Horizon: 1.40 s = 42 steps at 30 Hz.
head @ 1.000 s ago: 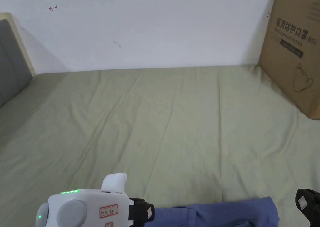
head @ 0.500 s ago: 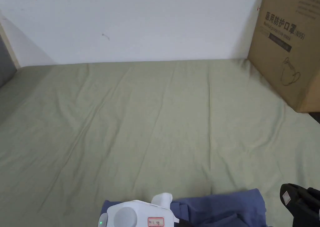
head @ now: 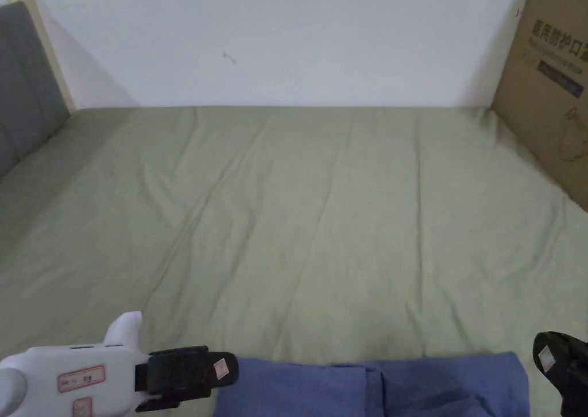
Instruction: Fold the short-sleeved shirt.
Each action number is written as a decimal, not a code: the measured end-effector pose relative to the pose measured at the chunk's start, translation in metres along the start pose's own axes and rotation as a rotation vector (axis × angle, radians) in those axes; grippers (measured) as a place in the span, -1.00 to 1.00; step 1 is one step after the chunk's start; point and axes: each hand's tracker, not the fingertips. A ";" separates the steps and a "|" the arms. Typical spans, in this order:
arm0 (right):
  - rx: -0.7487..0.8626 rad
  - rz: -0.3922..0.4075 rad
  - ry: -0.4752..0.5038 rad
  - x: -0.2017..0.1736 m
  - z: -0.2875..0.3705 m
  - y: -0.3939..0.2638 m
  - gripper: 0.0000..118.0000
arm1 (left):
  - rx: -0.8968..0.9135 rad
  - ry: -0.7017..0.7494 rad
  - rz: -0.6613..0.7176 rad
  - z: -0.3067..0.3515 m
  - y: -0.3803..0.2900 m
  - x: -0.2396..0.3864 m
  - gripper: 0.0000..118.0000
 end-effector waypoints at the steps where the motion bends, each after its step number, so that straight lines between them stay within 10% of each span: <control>1: -0.007 0.008 0.002 -0.003 -0.001 0.000 -0.91 | -0.011 -0.001 0.012 0.001 -0.001 -0.010 0.65; 2: -0.012 0.015 0.004 -0.006 -0.003 0.000 -0.91 | -0.014 -0.012 0.026 -0.001 -0.005 -0.016 1.00; 15: -0.080 0.032 0.012 -0.027 -0.017 0.002 -0.91 | -0.245 -0.593 0.465 -0.124 -0.023 -0.067 0.97; 19: -0.089 0.050 0.013 -0.032 -0.018 0.004 -0.91 | -0.199 -0.377 0.272 -0.130 -0.033 -0.077 0.30; 20: -0.089 0.052 0.017 -0.032 -0.018 0.004 -0.91 | -0.204 -0.235 0.264 -0.133 -0.041 -0.086 -0.79; 21: -0.090 0.053 0.018 -0.032 -0.018 0.004 -0.91 | -0.166 -0.415 0.314 -0.132 -0.043 -0.083 -0.82; 26: -0.102 0.051 0.029 -0.032 -0.018 0.006 -0.91 | -0.119 -0.207 0.160 -0.086 -0.028 -0.045 -0.80; 33: -0.075 0.017 0.072 -0.021 -0.015 0.003 -0.91 | 0.037 0.581 0.008 0.032 -0.009 0.016 -0.79; 42: -0.064 -0.051 0.111 -0.006 -0.004 -0.007 -0.91 | -0.021 0.174 0.051 -0.009 0.007 0.111 -0.78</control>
